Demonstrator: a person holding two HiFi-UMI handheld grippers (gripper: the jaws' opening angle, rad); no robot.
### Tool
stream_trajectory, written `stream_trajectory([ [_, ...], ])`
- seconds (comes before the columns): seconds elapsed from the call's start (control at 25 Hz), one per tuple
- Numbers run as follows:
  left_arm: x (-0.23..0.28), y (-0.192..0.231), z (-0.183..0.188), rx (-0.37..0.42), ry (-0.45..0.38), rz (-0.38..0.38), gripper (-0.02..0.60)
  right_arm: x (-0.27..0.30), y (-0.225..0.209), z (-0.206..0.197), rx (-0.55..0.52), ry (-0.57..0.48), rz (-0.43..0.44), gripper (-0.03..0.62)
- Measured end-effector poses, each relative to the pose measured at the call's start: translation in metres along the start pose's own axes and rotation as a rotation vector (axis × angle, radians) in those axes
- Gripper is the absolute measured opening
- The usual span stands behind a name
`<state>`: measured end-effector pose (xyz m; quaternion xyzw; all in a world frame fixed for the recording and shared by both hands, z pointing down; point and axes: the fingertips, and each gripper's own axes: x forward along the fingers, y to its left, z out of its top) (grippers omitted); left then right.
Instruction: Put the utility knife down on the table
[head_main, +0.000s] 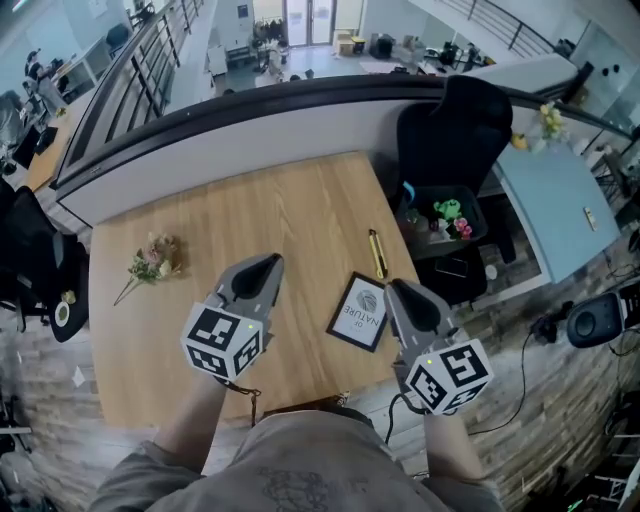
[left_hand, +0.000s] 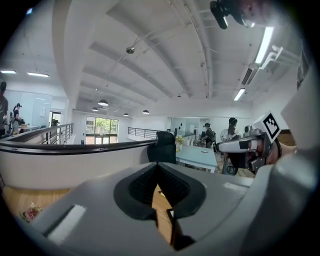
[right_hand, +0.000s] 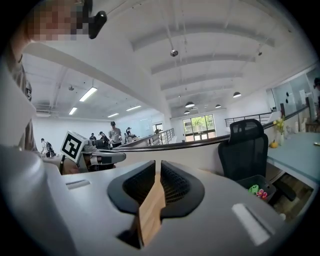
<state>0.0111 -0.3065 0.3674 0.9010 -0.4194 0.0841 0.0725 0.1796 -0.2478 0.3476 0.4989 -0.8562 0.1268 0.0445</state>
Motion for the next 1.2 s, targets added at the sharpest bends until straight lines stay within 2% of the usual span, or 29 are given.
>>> stream_trajectory([
  [0.24,-0.031,-0.005,-0.025,0.004,0.043,0.019,0.0,-0.025,0.03,-0.014,-0.036,0.042,0.029,0.012],
  [0.44,-0.049,-0.007,-0.048,-0.023,0.084,0.035,0.0,-0.029,0.036,-0.034,-0.014,0.082,0.04,0.012],
  [0.72,-0.053,-0.007,-0.044,-0.008,0.077,0.045,0.0,-0.024,0.03,-0.036,0.004,0.089,0.021,0.012],
  [1.2,-0.053,-0.01,-0.048,-0.019,0.088,0.042,-0.001,-0.023,0.034,-0.027,0.003,0.078,0.049,0.011],
])
